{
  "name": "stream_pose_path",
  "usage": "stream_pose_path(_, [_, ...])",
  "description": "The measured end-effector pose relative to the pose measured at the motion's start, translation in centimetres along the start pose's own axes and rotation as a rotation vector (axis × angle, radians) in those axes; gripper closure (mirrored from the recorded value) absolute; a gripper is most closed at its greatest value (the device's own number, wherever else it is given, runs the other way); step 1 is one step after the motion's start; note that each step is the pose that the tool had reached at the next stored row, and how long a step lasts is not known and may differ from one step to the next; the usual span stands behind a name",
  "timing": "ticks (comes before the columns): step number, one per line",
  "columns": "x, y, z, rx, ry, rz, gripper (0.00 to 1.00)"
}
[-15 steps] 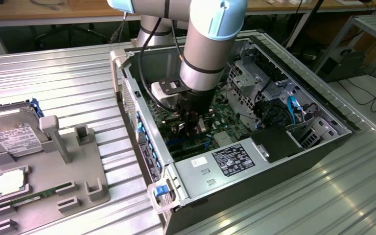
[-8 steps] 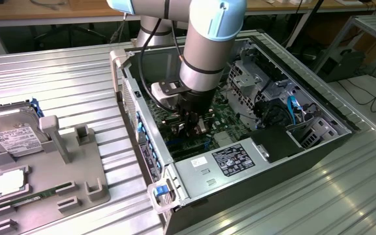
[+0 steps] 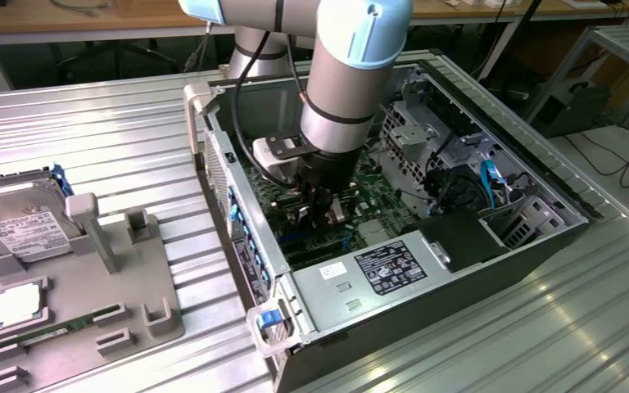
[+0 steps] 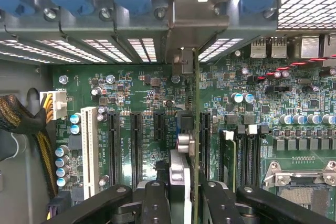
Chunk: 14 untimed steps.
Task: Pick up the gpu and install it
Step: 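Insert the gpu into the slot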
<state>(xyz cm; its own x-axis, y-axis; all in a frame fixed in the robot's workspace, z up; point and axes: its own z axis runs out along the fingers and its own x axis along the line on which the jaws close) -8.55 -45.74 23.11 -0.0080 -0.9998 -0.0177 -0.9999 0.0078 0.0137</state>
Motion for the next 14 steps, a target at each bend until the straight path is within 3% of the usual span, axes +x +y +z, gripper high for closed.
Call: stream_pose_path(14, [0.0,0.01,-0.29,-0.0003,0.0006,0.0,0.71])
